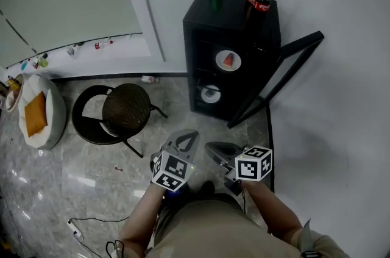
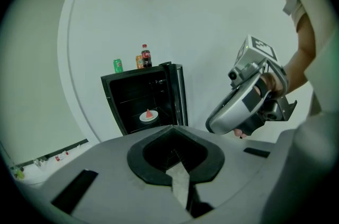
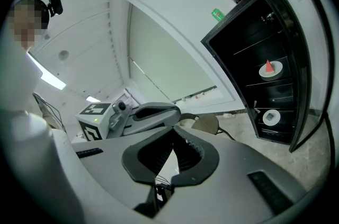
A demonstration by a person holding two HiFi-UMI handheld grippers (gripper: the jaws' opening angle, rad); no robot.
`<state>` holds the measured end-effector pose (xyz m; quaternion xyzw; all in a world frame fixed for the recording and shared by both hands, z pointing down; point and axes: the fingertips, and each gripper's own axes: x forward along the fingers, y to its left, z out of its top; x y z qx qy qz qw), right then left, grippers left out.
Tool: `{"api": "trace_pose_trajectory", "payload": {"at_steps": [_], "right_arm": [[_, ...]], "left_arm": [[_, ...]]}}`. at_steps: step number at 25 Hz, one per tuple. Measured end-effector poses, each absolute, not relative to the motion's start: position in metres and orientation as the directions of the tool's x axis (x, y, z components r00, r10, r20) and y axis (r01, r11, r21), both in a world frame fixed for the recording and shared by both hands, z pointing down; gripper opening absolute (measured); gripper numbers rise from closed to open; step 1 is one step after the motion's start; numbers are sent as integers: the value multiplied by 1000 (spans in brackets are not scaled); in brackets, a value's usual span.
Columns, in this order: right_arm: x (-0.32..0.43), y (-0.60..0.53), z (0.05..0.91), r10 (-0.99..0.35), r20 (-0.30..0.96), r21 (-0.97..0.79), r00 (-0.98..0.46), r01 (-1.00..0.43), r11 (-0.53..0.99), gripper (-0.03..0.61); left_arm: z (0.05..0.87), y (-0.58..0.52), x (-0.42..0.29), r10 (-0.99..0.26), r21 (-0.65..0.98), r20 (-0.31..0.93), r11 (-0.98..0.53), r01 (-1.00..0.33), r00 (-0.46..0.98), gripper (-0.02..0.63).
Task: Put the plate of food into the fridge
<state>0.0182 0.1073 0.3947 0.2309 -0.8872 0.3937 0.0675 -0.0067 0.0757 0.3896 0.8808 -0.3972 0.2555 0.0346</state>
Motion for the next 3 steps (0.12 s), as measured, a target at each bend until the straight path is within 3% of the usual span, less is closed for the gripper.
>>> {"api": "trace_pose_trajectory", "payload": {"at_steps": [3], "right_arm": [[-1,112,396,-352,304,-669,-885,-462,583,21]], "left_arm": [[392,80,-25,-682,-140,476,-682,-718,555,9]]}}
